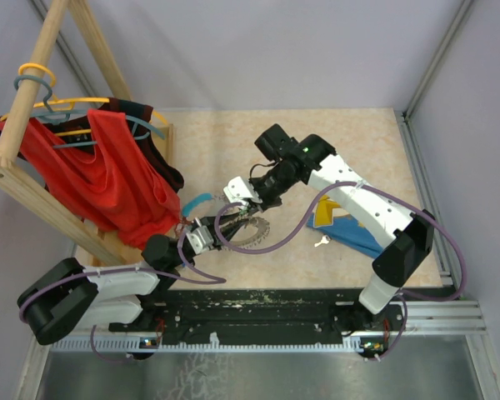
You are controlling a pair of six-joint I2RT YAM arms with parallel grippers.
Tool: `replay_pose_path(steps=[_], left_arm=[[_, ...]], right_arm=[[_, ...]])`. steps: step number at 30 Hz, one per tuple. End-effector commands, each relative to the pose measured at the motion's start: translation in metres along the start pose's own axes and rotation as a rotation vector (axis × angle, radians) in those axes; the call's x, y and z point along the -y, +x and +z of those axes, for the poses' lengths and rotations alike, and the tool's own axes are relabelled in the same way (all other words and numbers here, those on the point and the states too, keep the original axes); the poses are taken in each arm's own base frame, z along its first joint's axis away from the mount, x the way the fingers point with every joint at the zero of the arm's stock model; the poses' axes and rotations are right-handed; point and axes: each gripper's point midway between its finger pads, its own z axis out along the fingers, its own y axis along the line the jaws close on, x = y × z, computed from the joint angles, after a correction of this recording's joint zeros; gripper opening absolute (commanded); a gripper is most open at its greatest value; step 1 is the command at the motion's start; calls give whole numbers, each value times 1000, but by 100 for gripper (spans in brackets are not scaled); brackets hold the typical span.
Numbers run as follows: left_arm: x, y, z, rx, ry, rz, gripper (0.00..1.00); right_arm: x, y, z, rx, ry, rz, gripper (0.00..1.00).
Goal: Remove the keys from the keyring
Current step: Remove the key from the keyring.
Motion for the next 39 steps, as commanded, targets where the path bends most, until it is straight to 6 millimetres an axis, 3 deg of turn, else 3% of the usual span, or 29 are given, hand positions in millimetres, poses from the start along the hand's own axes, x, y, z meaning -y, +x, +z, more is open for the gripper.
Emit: replay_pose_path(steps=[1,6,11,19,22,29,34,39], left_arm=[[-5,-13,0,46,-26,6,30],[-6,-13,0,44,-31,-2,34],[-11,-18,-3,54,-62,-5,52],[-12,-27,-22,52,-89,-16,57],[-14,-34,-31,54,-115,-49,56],[-5,-33,-42,-1,-125,-276,43],[3,-27,-37,-43,-106,-402,35],[-2,-15,-26,-106,-119,-388,32]], right_arm=[[4,-23,-16,48,73,-40,0],[7,-22,-16,49,98,-13,0],[11,-19,-16,40,125,20,0],[11,-12,-14,49,138,63,0],[13,-11,-13,58,145,83,0],[20,-8,-15,81,172,133,0],[18,-7,-15,89,181,144,0],[16,-7,-16,94,184,143,0]])
